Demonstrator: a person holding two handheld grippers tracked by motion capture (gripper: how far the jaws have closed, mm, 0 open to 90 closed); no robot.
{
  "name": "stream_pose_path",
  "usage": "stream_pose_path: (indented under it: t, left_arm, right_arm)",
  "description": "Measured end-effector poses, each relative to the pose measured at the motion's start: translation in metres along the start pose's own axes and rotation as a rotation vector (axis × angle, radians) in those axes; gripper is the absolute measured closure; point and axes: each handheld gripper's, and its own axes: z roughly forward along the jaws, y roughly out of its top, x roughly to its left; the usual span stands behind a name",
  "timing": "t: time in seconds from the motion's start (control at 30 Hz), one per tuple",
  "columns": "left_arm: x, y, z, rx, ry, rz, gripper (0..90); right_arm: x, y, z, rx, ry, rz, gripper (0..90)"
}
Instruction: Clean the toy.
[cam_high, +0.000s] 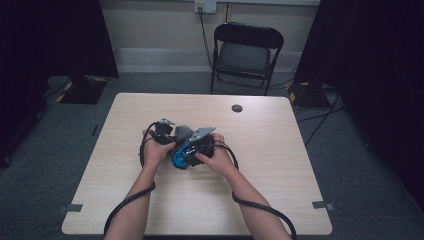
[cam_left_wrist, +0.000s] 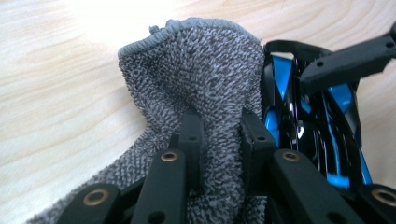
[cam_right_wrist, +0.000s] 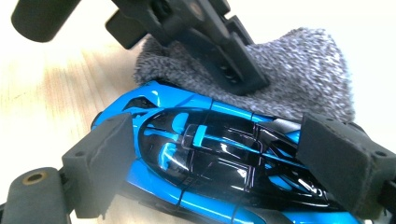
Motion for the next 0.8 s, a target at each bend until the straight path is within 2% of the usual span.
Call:
stream_pose_path:
  t: [0.23, 0.5, 0.6, 0.8]
  left_arm:
    - [0.003, -0.008, -0.012, 0.019, 0.002, -0.005, 73.9]
    - [0.007, -0.018, -0.023, 0.017, -0.009, -0.027, 73.9]
    - [0.007, -0.021, -0.026, 0.018, -0.008, -0.023, 73.9]
    - [0.01, -0.026, -0.035, 0.041, -0.02, -0.03, 73.9]
  right_arm:
    - [0.001, 0.0, 0.0, -0.007, 0.0, -0.002, 10.8]
    - [0.001, 0.0, 0.0, -0.003, 0.0, -0.001, 10.8]
    - [0.002, 0.0, 0.0, -0.004, 0.0, -0.001, 10.8]
    - [0.002, 0.0, 0.0, -0.007, -0.001, -0.003, 10.8]
